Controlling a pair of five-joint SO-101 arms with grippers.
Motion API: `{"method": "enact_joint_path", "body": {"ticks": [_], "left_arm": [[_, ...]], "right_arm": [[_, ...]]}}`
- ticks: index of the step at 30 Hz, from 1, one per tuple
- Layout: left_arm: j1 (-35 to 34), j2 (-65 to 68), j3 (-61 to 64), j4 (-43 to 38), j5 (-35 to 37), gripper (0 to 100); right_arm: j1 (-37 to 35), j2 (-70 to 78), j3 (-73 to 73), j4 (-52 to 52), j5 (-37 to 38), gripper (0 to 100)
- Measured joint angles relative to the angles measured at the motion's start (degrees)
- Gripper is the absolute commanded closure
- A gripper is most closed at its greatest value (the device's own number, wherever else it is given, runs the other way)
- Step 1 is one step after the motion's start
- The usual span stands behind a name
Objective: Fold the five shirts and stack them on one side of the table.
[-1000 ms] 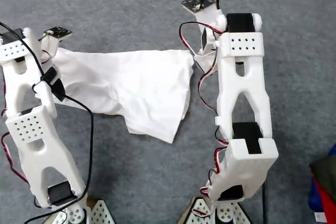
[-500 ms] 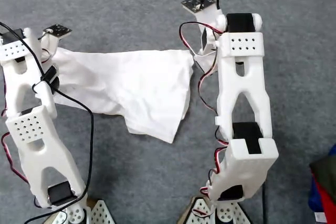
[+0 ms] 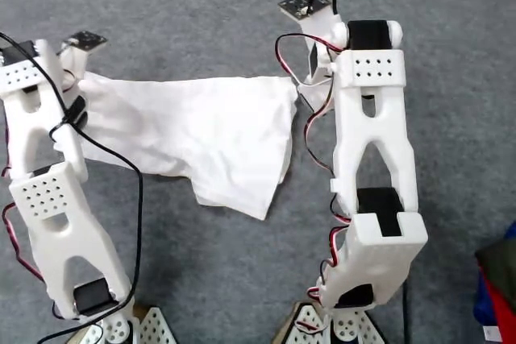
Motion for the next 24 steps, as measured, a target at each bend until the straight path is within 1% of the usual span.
{"method": "enact_joint_path", "body": {"ticks": [2,5,14,17,20,24], "left_arm": [[-0.9,0.0,-2.1,0.3,-1.6,98],[-1.8,0.0,-4.2,2.5,-5.9,98],[-3.8,0.0,-4.6,2.7,-10.3,98],[-4.2,0.0,-4.6,2.7,-10.5,98],[-4.3,-0.9,-1.7,2.7,-11.4,98],[-4.3,-6.7,8.0,2.7,-14.5,98]], "right_arm": [[0.0,0.0,0.0,0.0,0.0,96.1],[0.0,0.0,0.0,0.0,0.0,96.1],[0.0,0.0,0.0,0.0,0.0,96.1],[0.0,0.0,0.0,0.0,0.0,96.1],[0.0,0.0,0.0,0.0,0.0,96.1],[0.0,0.0,0.0,0.0,0.0,96.1]]}}
